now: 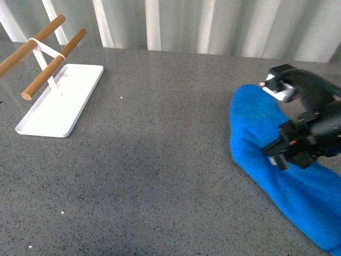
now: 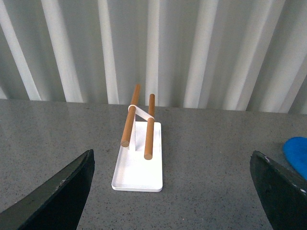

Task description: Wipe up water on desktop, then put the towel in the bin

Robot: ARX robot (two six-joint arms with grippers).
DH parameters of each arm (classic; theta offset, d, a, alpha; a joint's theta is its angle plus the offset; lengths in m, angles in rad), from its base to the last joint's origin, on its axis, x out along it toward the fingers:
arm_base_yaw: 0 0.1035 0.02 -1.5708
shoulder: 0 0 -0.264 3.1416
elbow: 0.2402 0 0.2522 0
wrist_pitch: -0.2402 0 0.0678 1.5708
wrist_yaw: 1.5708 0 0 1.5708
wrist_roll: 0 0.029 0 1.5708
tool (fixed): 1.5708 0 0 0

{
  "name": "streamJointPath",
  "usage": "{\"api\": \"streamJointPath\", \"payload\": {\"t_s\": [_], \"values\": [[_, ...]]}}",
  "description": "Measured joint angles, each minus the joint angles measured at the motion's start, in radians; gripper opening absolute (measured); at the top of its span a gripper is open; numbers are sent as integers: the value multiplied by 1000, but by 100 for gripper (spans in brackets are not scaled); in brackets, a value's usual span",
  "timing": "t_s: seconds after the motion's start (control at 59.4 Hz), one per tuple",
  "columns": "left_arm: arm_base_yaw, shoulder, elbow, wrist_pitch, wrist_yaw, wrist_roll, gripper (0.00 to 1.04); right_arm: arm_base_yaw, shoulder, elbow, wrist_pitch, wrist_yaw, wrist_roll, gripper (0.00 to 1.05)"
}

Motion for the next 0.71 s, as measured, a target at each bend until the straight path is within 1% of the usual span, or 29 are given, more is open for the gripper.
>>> {"api": "streamJointPath", "payload": {"t_s": [0.168, 0.421, 0.589, 0.707], "values": [[0, 0, 0, 0, 0, 0, 98, -164, -133, -63, -53, -38, -95, 4], [0, 0, 0, 0, 0, 0, 98, -326, -148, -19, -122, -40, -170, 4], [0, 0, 0, 0, 0, 0, 98, -380, -156, 61, -163, -36, -188, 4], [0, 0, 0, 0, 0, 0, 98, -384, -173, 132, -194, -35, -188, 4]]}}
